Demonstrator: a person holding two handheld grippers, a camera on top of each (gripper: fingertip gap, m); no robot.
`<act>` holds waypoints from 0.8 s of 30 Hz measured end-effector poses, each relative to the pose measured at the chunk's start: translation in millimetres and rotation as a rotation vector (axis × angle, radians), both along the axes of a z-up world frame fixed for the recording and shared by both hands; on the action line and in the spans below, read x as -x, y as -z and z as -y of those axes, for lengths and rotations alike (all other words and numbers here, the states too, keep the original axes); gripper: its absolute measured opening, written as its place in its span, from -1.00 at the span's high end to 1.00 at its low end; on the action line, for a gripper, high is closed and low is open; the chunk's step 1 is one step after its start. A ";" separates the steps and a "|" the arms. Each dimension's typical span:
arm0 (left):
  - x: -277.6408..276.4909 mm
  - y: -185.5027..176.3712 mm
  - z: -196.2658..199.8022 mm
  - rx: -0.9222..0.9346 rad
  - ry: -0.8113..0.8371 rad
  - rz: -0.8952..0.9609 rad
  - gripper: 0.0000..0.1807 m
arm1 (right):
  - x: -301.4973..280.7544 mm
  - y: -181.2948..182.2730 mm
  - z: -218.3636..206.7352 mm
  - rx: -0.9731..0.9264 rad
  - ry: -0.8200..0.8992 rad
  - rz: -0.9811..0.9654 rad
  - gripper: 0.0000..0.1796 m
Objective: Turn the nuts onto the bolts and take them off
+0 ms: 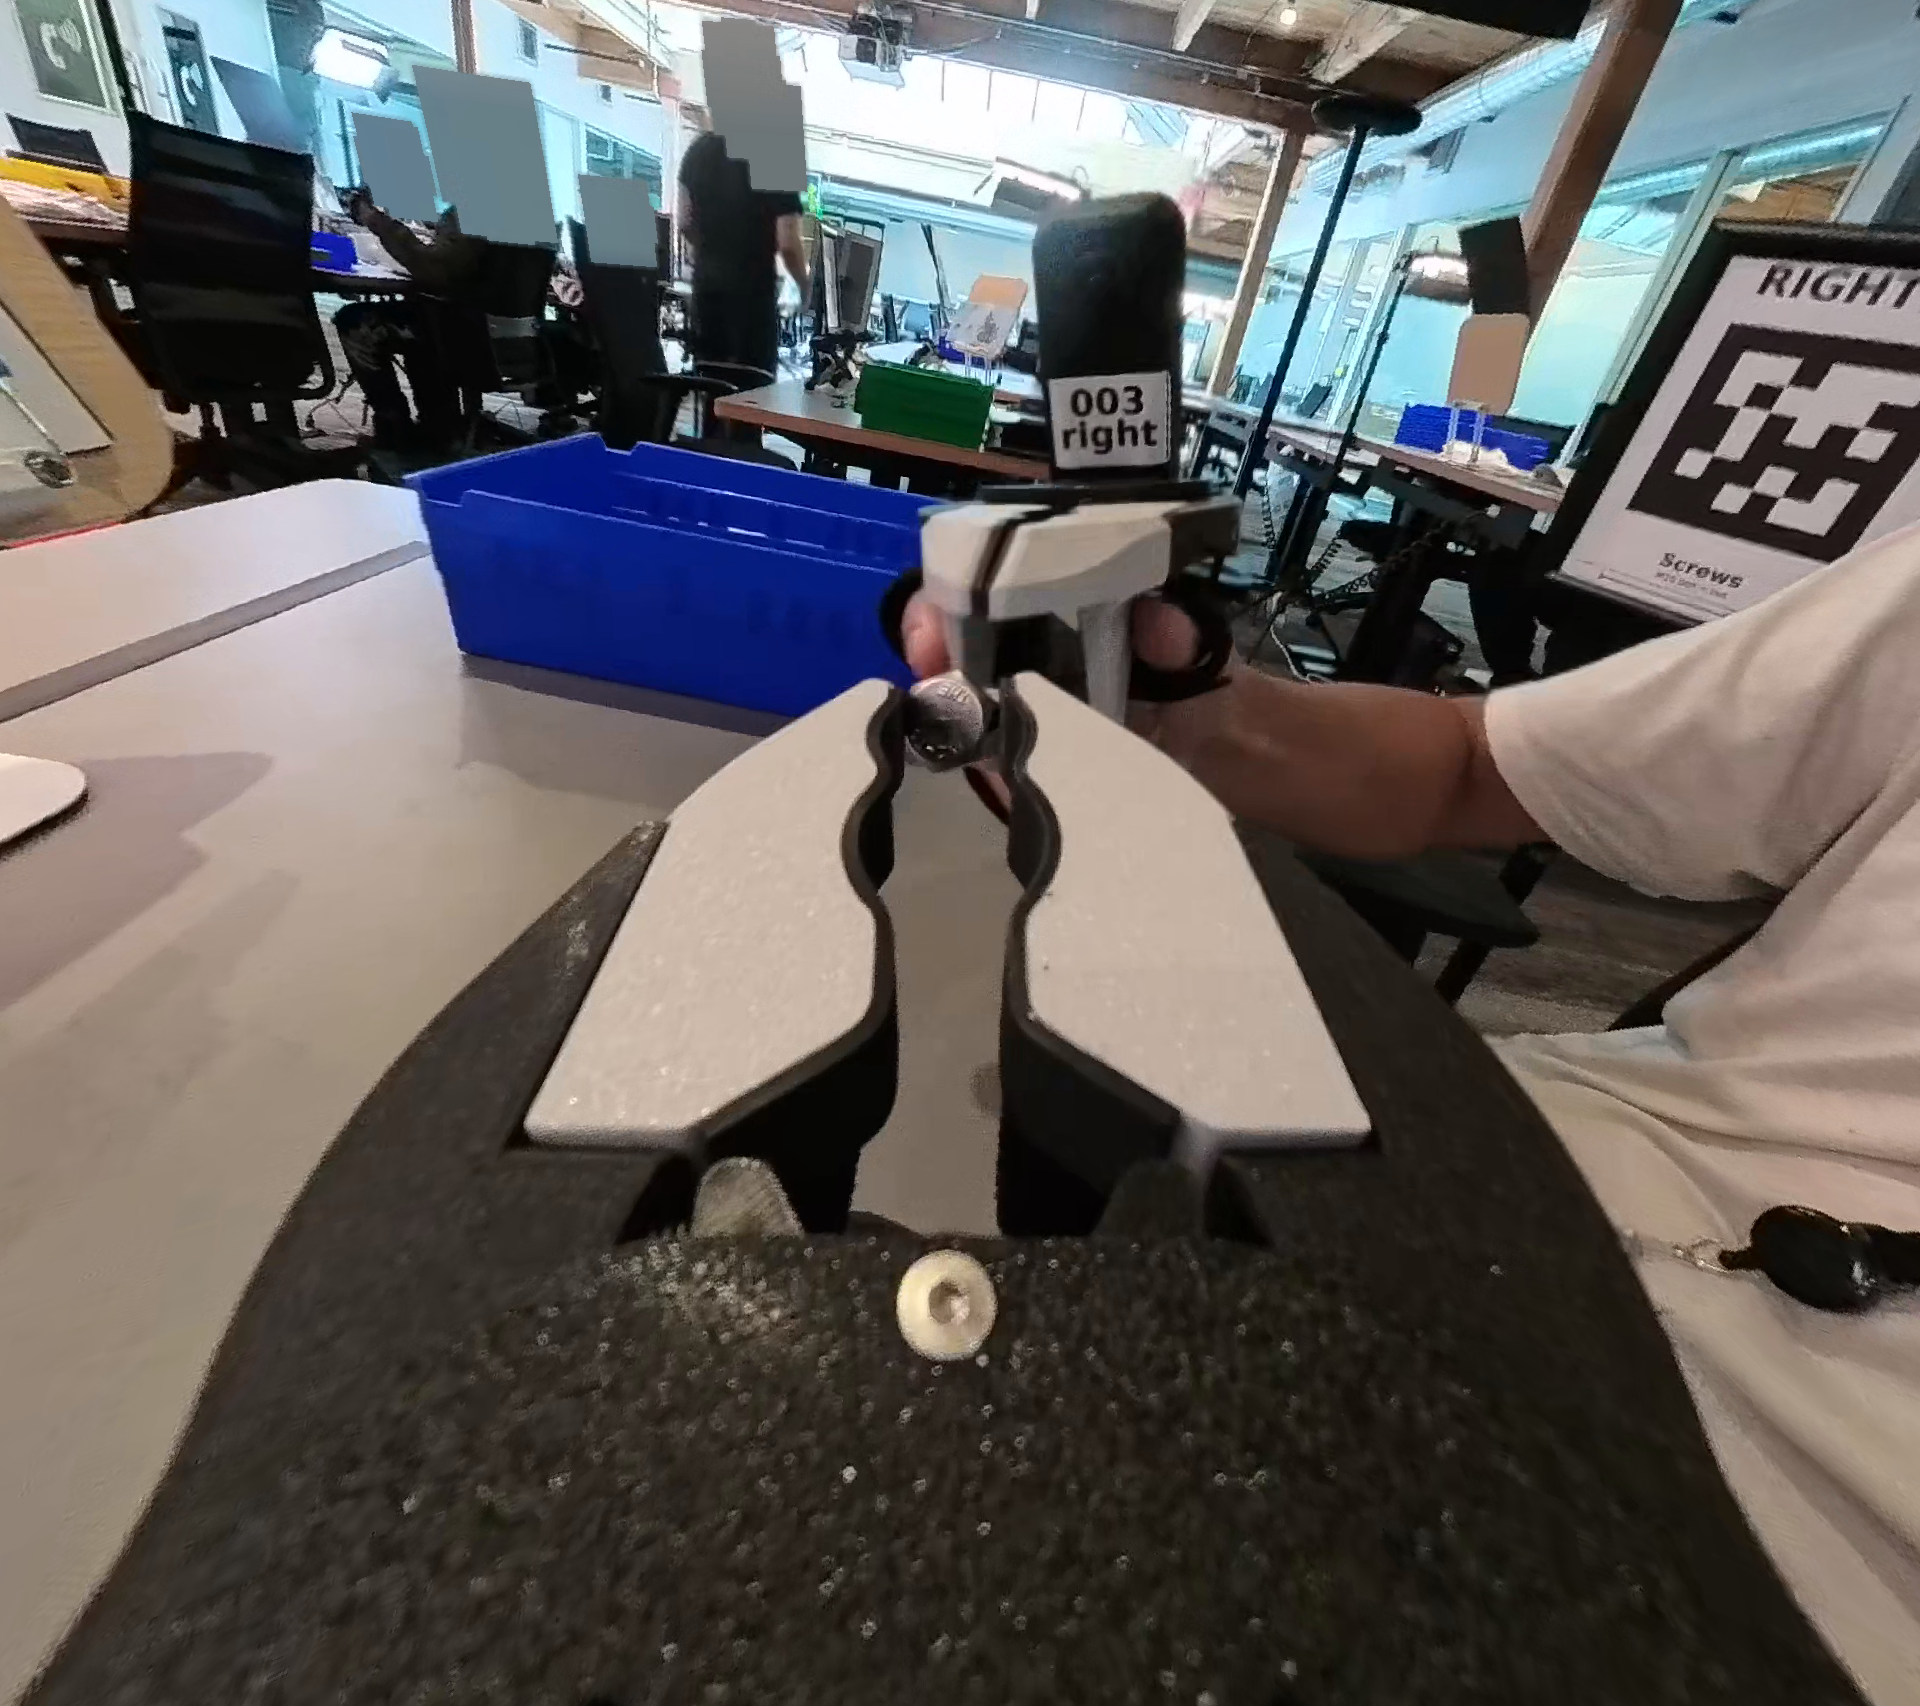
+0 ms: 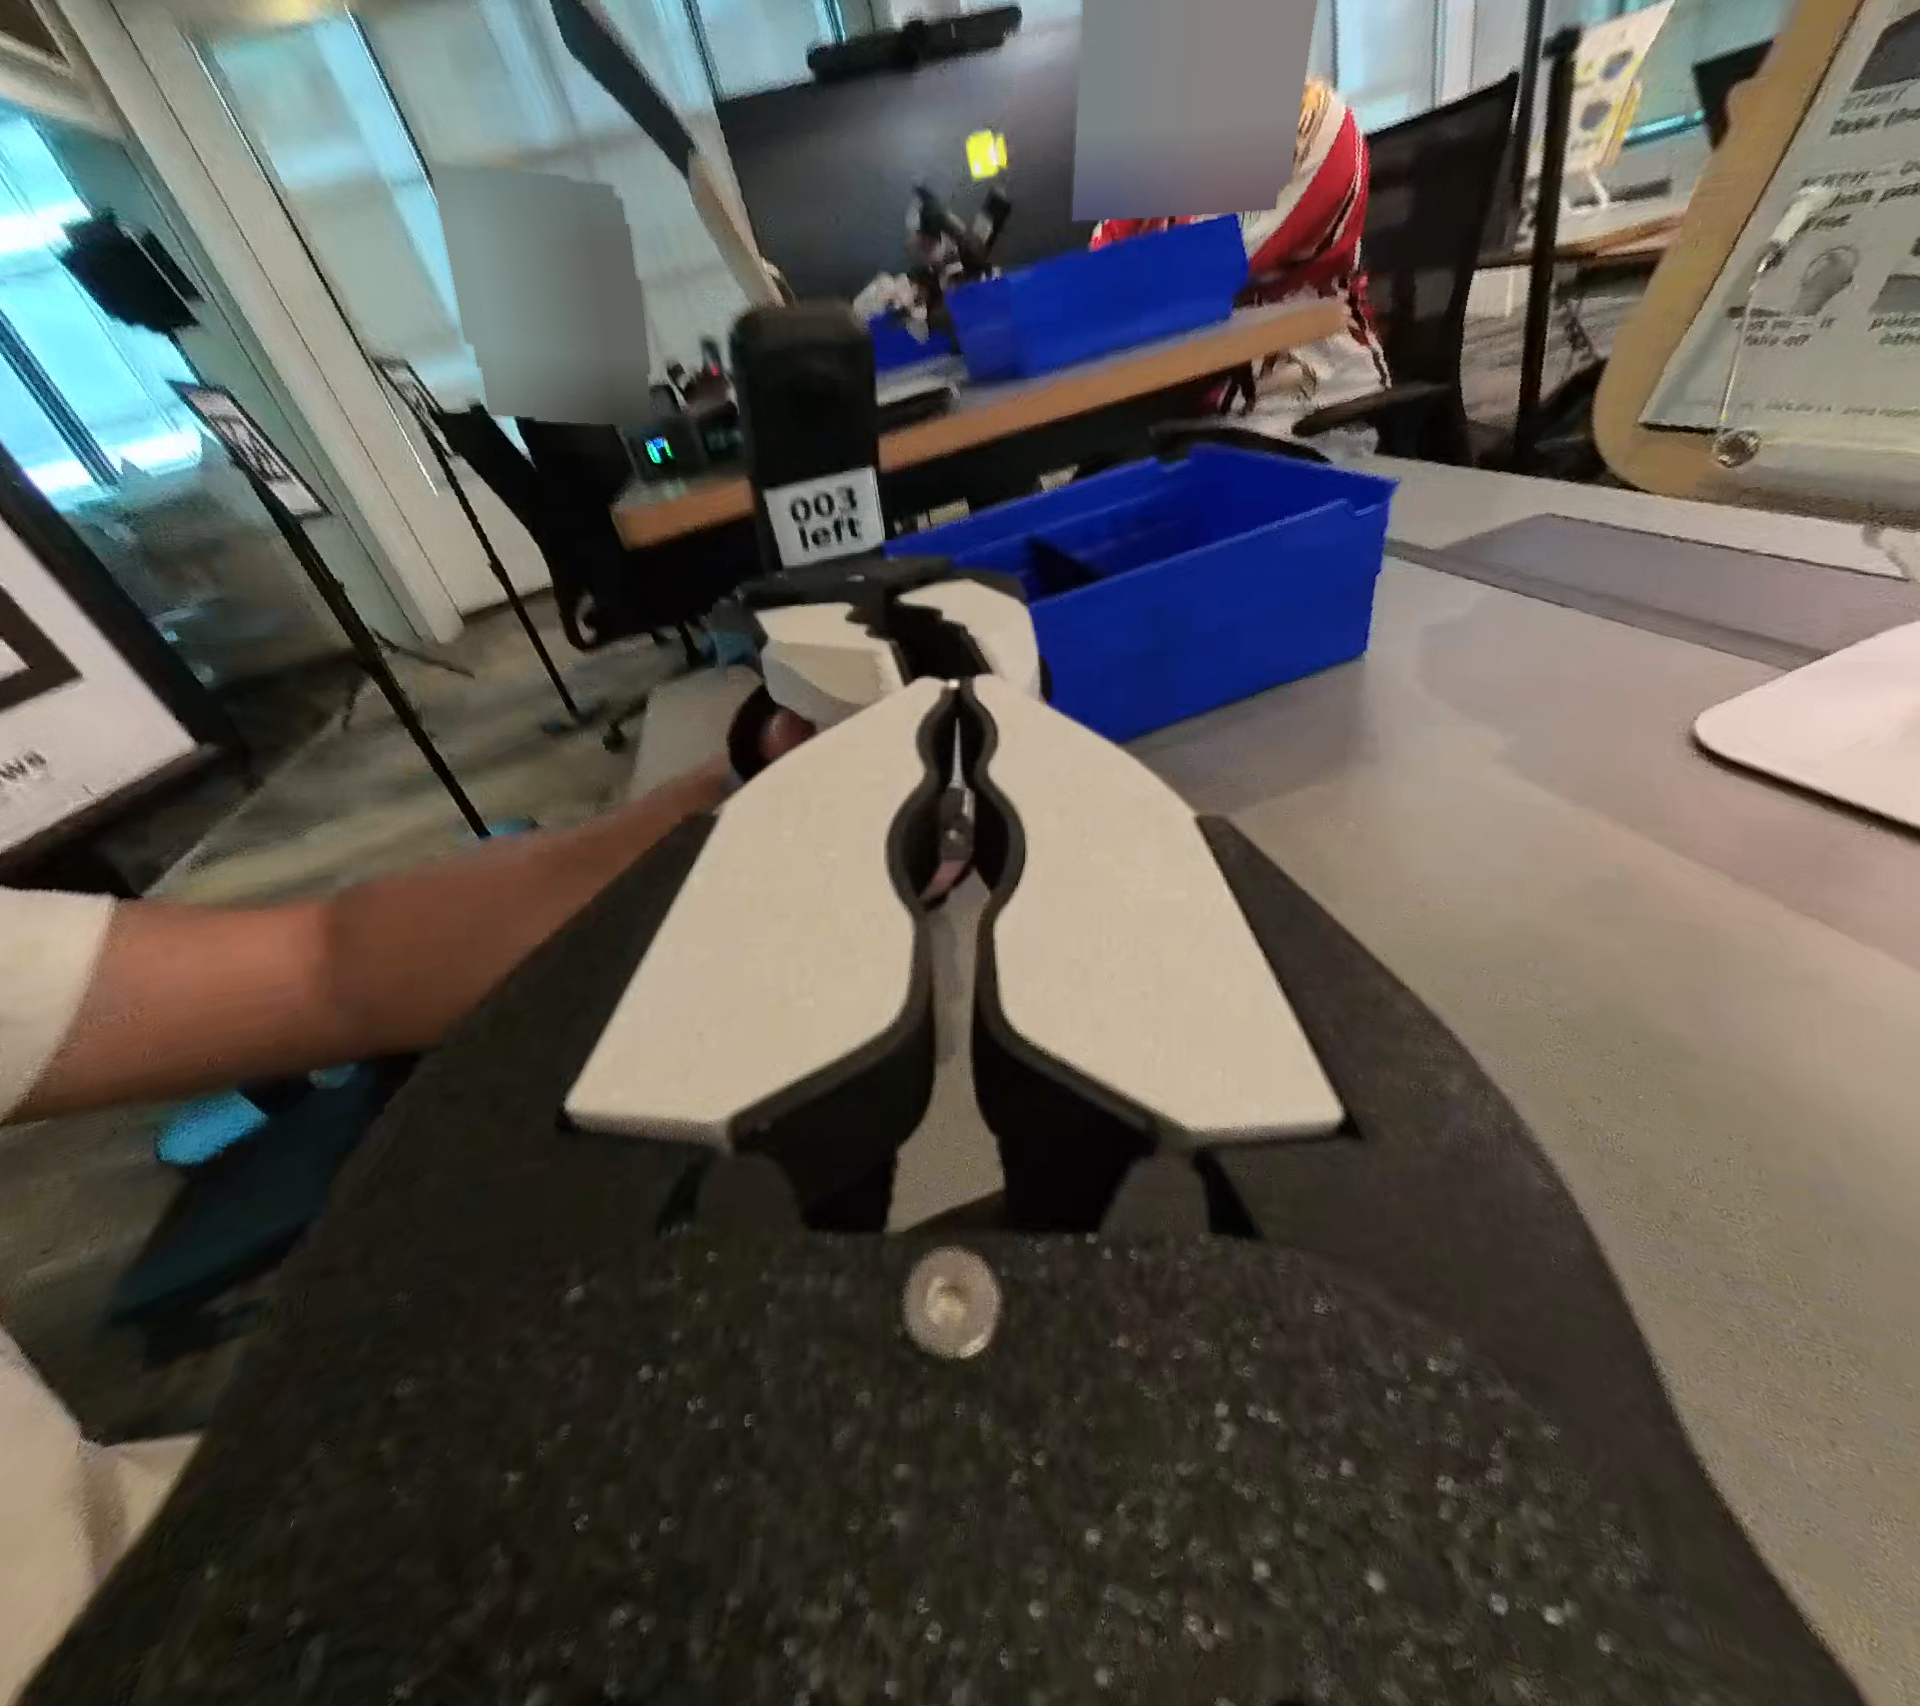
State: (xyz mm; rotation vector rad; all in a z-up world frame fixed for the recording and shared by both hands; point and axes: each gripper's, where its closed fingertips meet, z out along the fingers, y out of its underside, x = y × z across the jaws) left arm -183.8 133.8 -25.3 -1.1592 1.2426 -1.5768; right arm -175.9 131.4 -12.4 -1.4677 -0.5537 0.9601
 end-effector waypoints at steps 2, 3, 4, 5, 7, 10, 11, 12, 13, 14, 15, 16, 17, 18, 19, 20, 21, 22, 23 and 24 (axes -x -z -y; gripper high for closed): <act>3.8 -4.6 -5.3 0.027 -0.012 0.026 0.82 | -9.0 -5.3 0.8 -0.061 0.067 0.013 0.90; 5.6 -7.0 -8.1 0.041 -0.017 0.039 0.82 | -12.4 -4.8 0.9 -0.117 0.134 0.064 0.81; 7.3 -9.8 -10.7 0.057 -0.023 0.055 0.82 | -14.7 -1.6 0.6 -0.172 0.212 0.138 0.69; 9.0 -12.4 -11.5 0.073 -0.015 0.068 0.82 | -14.8 4.2 0.2 -0.234 0.290 0.243 0.58; 10.6 -15.0 -12.0 0.088 -0.007 0.081 0.82 | -9.2 15.8 1.0 -0.365 0.416 0.456 0.45; 9.3 -12.8 -7.9 0.082 0.009 0.068 0.82 | 4.8 16.9 5.1 -0.525 0.498 0.608 0.46; 8.4 -11.2 -6.1 0.078 0.014 0.059 0.82 | 7.9 14.1 5.9 -0.553 0.504 0.617 0.49; 7.6 -9.8 -4.4 0.071 0.018 0.052 0.82 | 10.5 13.3 5.4 -0.553 0.494 0.619 0.54; 7.3 -9.2 -2.3 0.066 0.026 0.049 0.82 | 9.8 12.7 2.2 -0.534 0.494 0.615 0.56; 7.2 -9.0 0.3 0.061 0.038 0.047 0.82 | 7.3 12.0 -1.8 -0.505 0.492 0.592 0.59; 7.2 -9.3 1.2 0.056 0.038 0.048 0.82 | 5.2 11.8 -4.8 -0.460 0.472 0.546 0.60; 6.8 -9.3 0.2 0.052 0.030 0.047 0.82 | 3.0 10.8 -6.6 -0.412 0.443 0.483 0.60; 6.6 -8.7 0.1 0.049 0.031 0.041 0.82 | 1.6 10.1 -7.3 -0.363 0.407 0.419 0.59; 6.0 -7.8 0.5 0.043 0.030 0.035 0.82 | -0.2 9.5 -8.2 -0.320 0.379 0.362 0.58; 4.8 -6.3 0.8 0.035 0.024 0.028 0.82 | -1.8 9.5 -9.1 -0.283 0.357 0.317 0.58; 3.8 -5.1 1.5 0.029 0.024 0.022 0.82 | -2.0 9.4 -8.7 -0.256 0.331 0.274 0.58; 3.3 -5.0 2.6 0.028 0.030 0.020 0.82 | -1.2 9.3 -7.6 -0.238 0.307 0.241 0.59; 3.0 -4.8 3.0 0.025 0.031 0.019 0.82 | 0.0 10.0 -6.6 -0.226 0.287 0.224 0.60; 2.7 -3.7 3.2 0.017 0.028 0.013 0.82 | 1.5 11.2 -5.4 -0.216 0.268 0.216 0.62; 2.4 -2.1 4.2 0.007 0.030 0.004 0.82 | 4.0 10.9 -2.8 -0.210 0.237 0.198 0.64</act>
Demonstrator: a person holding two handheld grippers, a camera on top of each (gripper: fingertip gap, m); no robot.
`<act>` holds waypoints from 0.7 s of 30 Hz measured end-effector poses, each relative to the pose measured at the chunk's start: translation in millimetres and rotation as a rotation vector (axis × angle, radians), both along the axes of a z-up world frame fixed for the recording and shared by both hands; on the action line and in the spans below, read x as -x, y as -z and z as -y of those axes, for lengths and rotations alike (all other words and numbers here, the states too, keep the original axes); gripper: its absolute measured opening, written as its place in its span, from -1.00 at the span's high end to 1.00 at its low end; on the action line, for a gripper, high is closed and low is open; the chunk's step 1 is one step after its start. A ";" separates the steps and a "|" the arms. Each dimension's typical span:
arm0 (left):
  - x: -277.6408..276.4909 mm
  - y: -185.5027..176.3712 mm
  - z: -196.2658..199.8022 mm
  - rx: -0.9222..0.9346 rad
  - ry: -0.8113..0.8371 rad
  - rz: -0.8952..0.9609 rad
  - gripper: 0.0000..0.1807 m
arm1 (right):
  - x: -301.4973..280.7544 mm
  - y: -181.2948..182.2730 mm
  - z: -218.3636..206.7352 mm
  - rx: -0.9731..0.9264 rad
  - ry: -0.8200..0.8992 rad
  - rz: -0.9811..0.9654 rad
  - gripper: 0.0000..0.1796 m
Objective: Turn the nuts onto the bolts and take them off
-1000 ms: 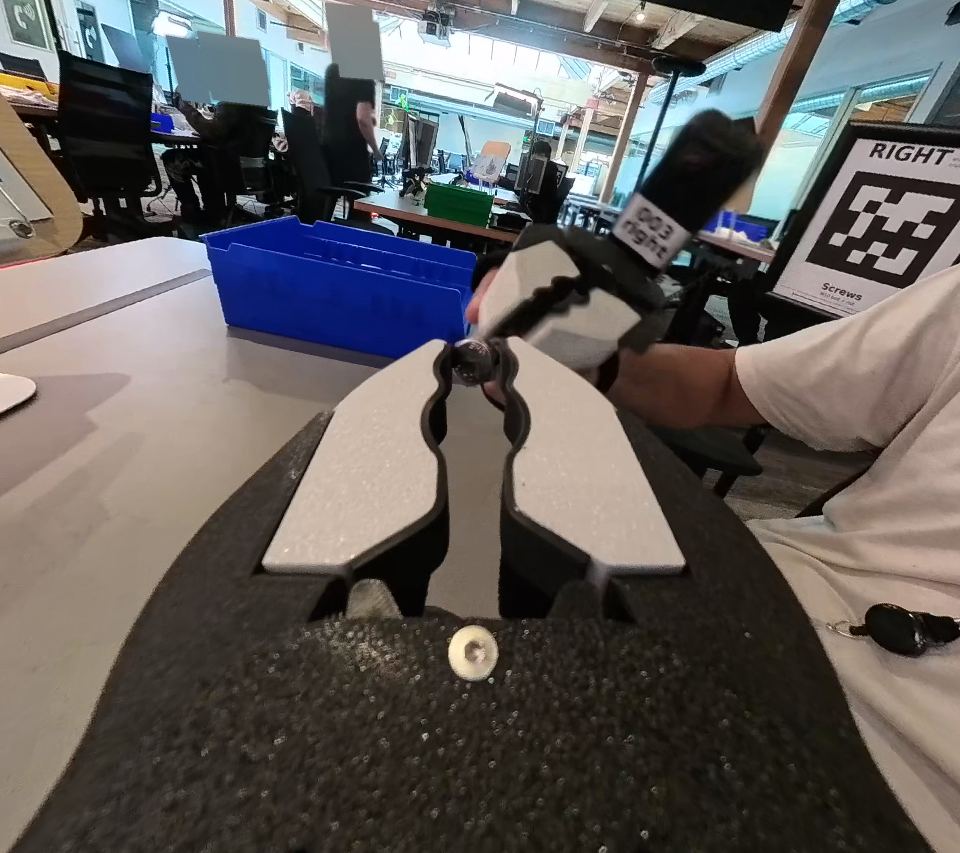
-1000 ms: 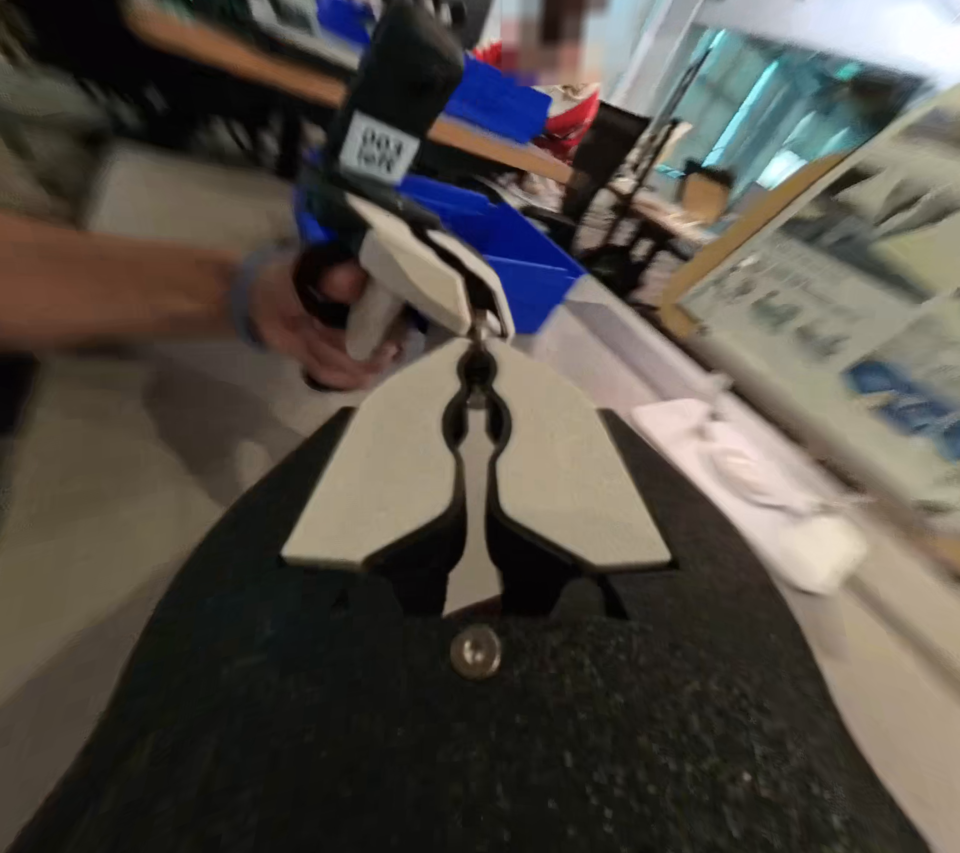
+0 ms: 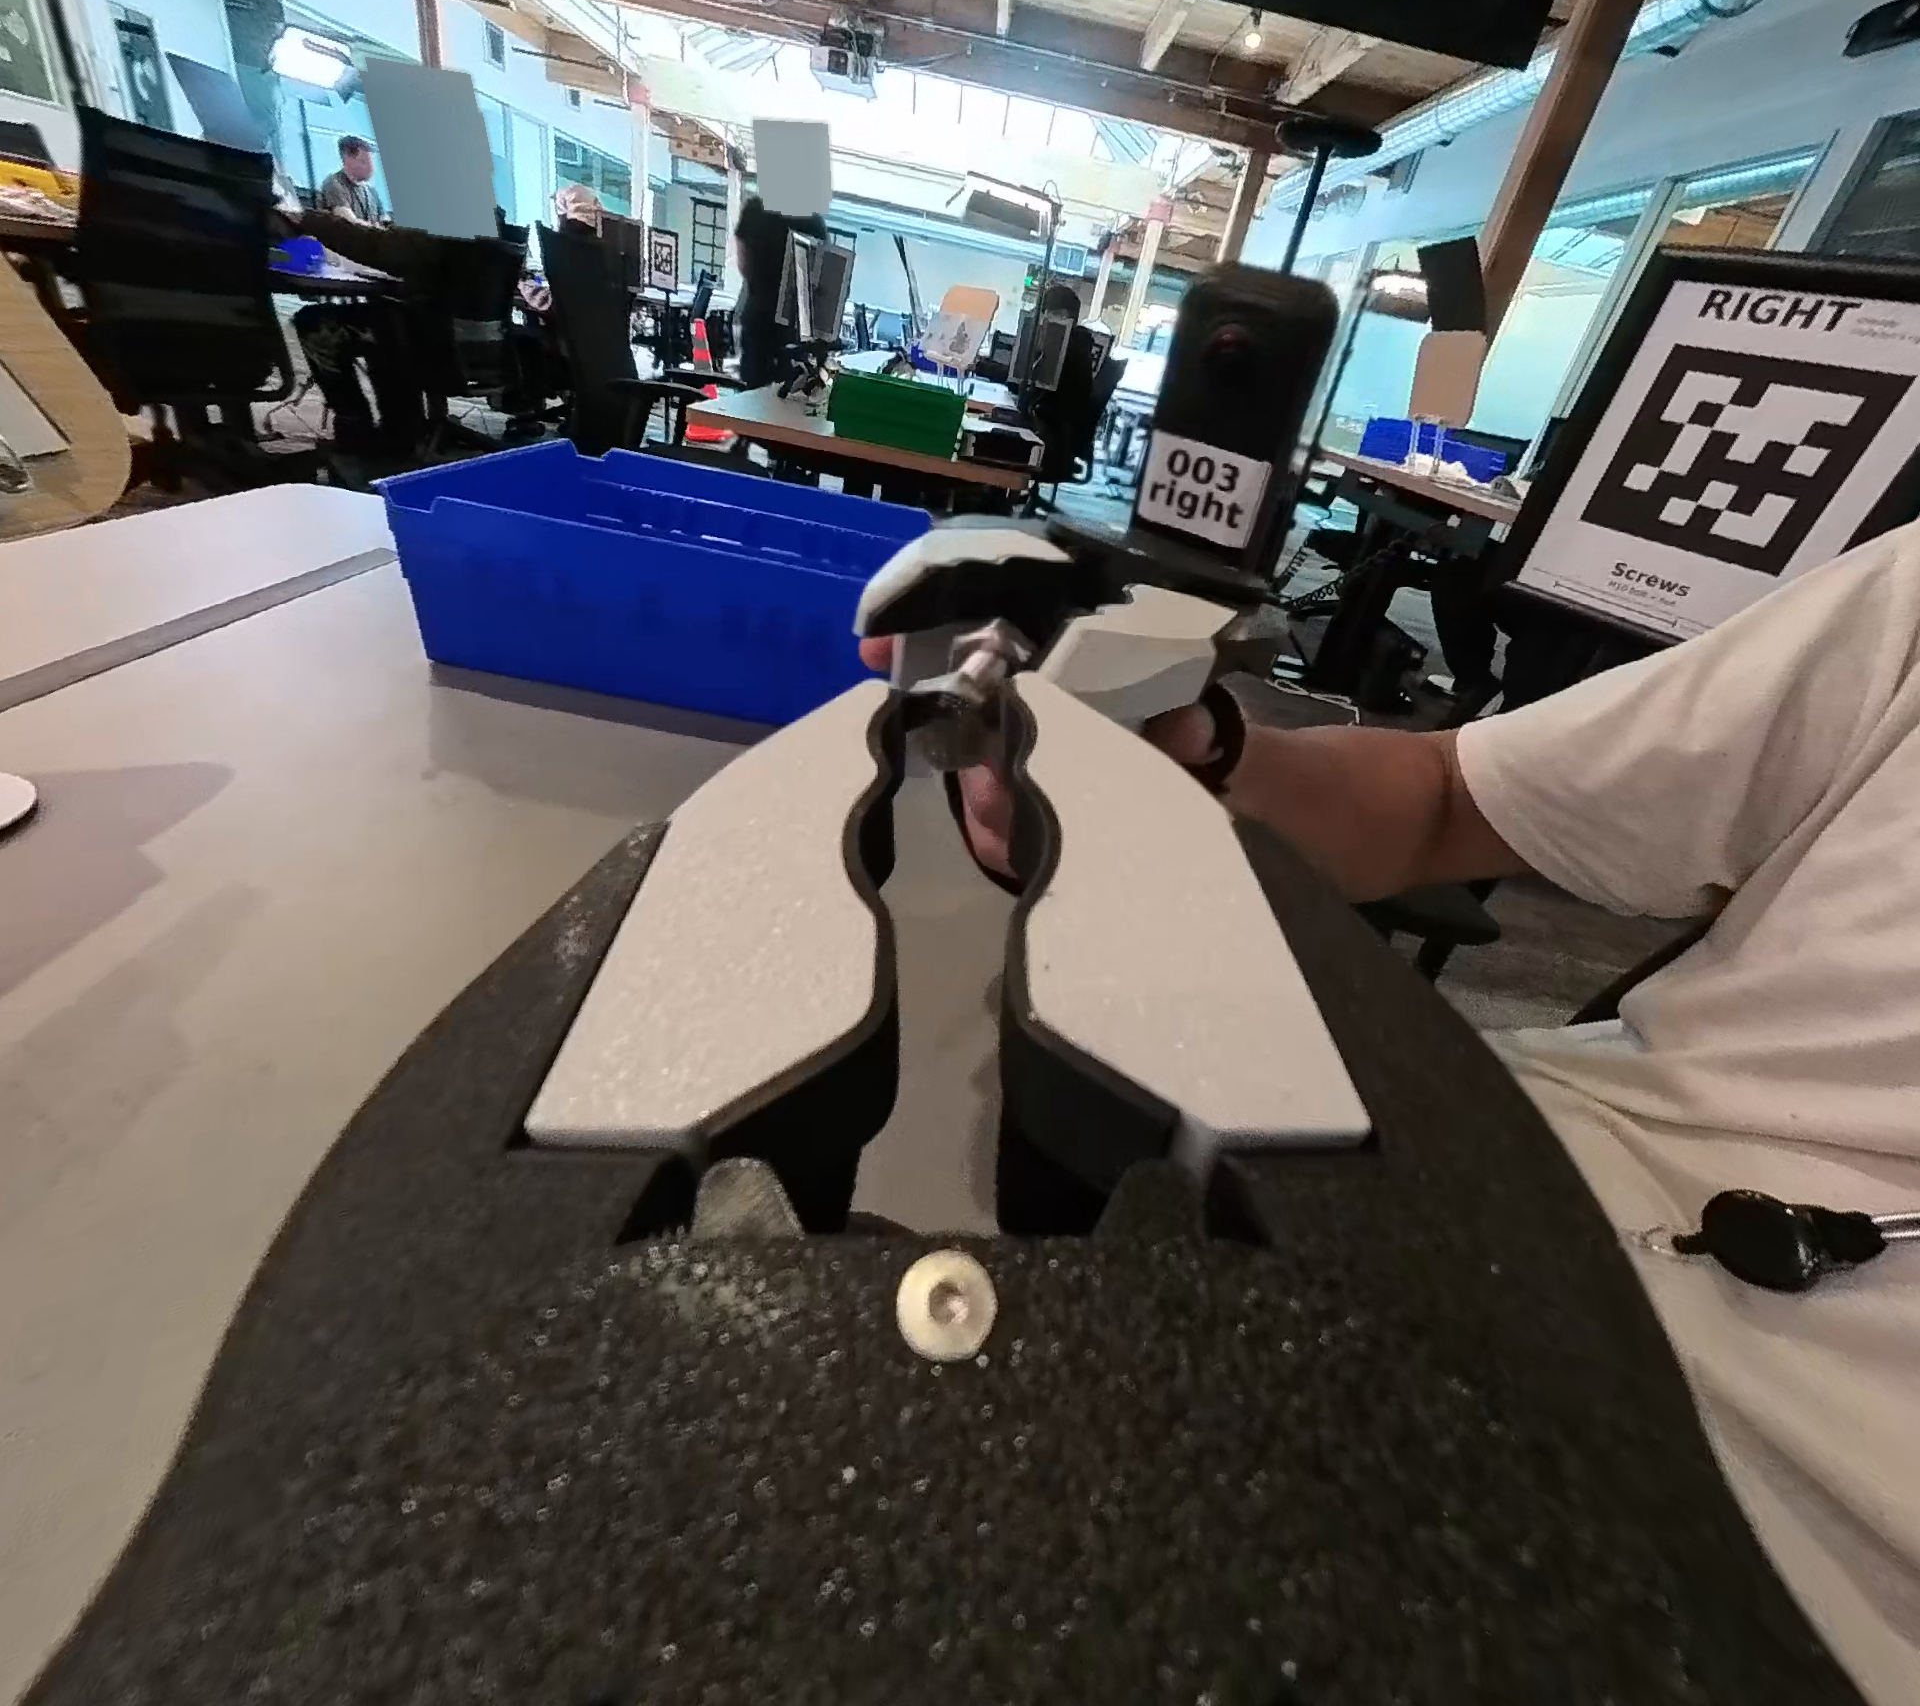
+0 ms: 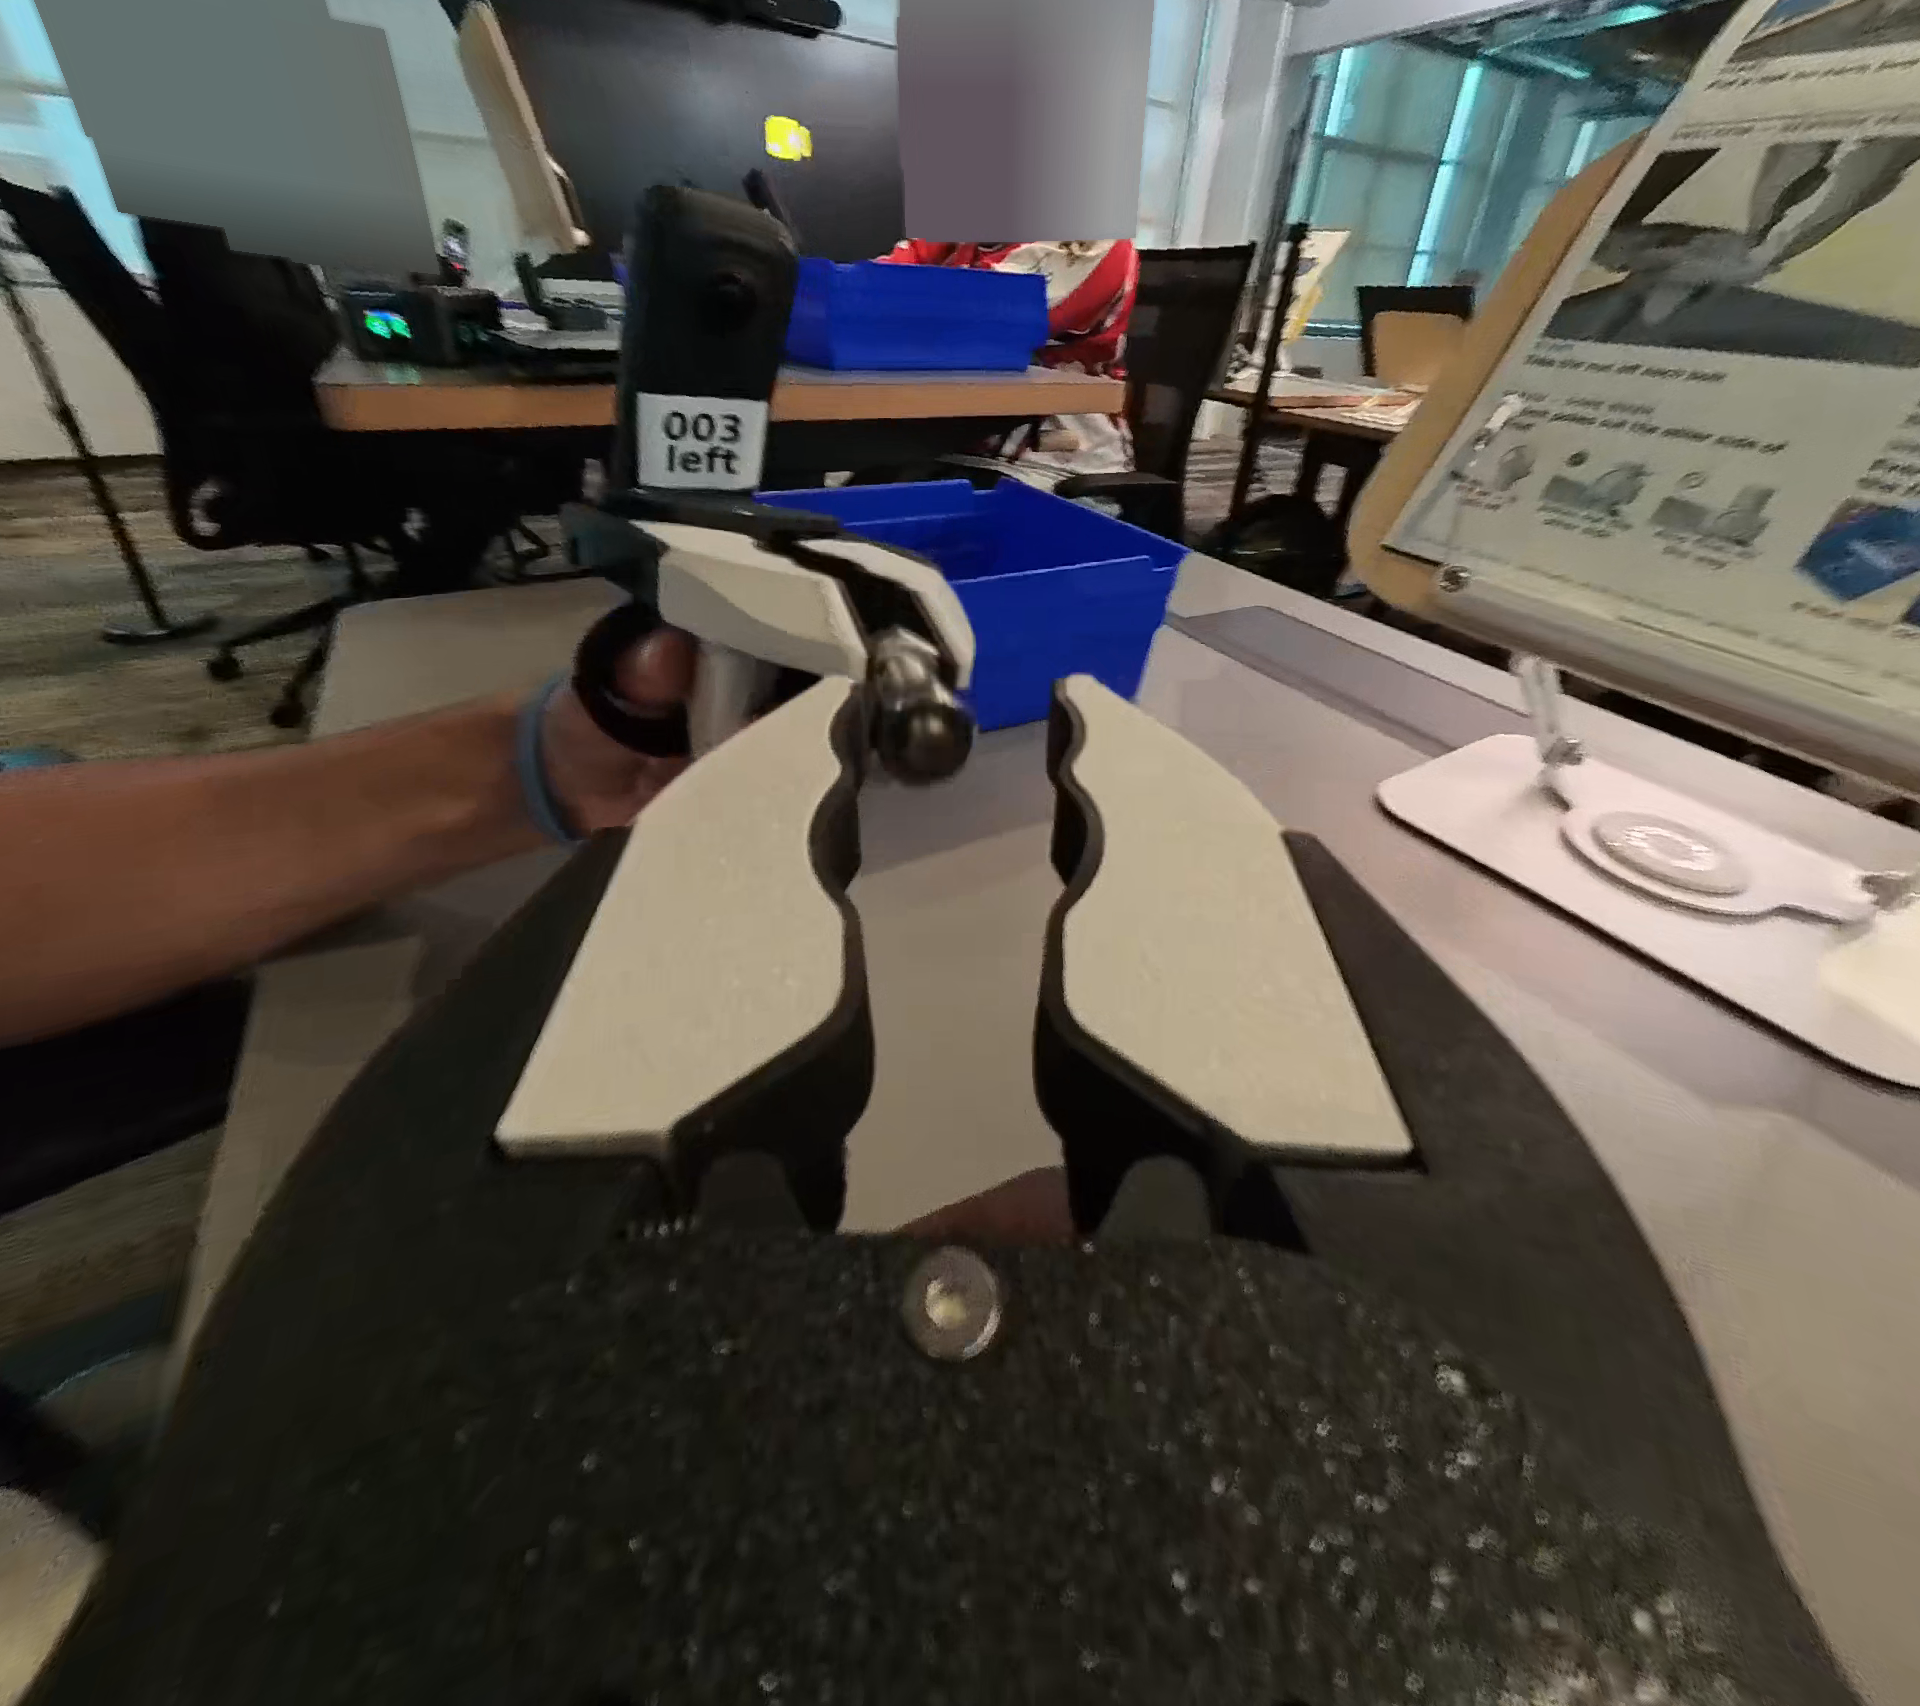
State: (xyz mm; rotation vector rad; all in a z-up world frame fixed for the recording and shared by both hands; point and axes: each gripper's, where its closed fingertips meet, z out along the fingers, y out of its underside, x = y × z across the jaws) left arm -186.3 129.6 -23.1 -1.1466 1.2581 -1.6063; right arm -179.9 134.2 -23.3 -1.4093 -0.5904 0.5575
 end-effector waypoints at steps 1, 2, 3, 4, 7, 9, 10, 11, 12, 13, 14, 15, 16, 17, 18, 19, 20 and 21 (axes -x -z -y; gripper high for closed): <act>-0.4 1.4 0.5 -0.009 -0.003 -0.007 0.82 | 1.4 -1.0 2.1 0.014 -0.030 -0.021 0.65; -1.0 2.6 0.5 -0.014 -0.007 -0.013 0.82 | 2.8 -2.5 4.5 0.025 -0.063 -0.038 0.65; -1.3 3.2 0.4 -0.014 -0.008 -0.015 0.82 | 1.8 -4.0 5.0 0.028 -0.073 -0.046 0.65; -1.2 2.6 0.7 -0.009 -0.003 -0.011 0.82 | -1.6 -3.8 2.5 0.030 -0.054 -0.036 0.65; -0.5 1.4 -1.8 -0.006 -0.013 -0.006 0.82 | -8.1 -7.7 4.6 0.028 -0.070 -0.046 0.64; 0.7 -0.2 -2.6 0.002 -0.012 0.002 0.82 | -5.3 -3.1 10.6 0.015 -0.096 0.013 0.61; 1.0 -0.5 -2.5 0.005 -0.009 0.004 0.82 | -4.2 -0.7 12.4 -0.015 -0.078 0.057 0.60; 1.1 -0.6 -2.0 0.008 -0.003 0.003 0.82 | -2.8 1.5 13.5 -0.042 -0.059 0.097 0.61; 1.0 -0.7 -1.2 0.009 0.001 0.004 0.82 | -1.3 3.4 13.4 -0.046 -0.046 0.119 0.62; 0.9 -0.6 0.6 0.007 0.011 0.004 0.82 | -1.3 3.6 11.8 -0.038 -0.038 0.115 0.63; 0.8 -0.4 2.8 0.005 0.021 0.003 0.82 | -2.6 2.6 9.4 -0.024 -0.037 0.093 0.62; 0.5 0.0 2.8 0.004 0.017 0.002 0.82 | -4.1 0.6 7.6 -0.007 -0.047 0.060 0.62; 0.3 0.8 2.5 0.002 0.015 -0.003 0.82 | -5.9 -1.3 5.8 0.010 -0.058 0.027 0.61; 0.8 1.1 3.8 0.004 0.026 -0.004 0.82 | -8.9 -3.6 3.6 0.020 -0.056 -0.001 0.66; 1.4 0.8 6.0 0.004 0.039 -0.002 0.82 | -12.3 -5.8 1.6 0.015 -0.048 -0.017 0.70; 1.2 0.3 6.2 0.001 0.034 0.001 0.82 | -14.2 -6.1 0.4 0.015 -0.047 -0.019 0.71; 0.8 0.2 5.3 -0.003 0.026 0.001 0.82 | -15.9 -6.2 -0.3 0.019 -0.046 -0.024 0.70; 0.7 0.5 4.7 -0.002 0.026 -0.003 0.82 | -16.7 -6.4 0.2 0.020 -0.049 -0.030 0.69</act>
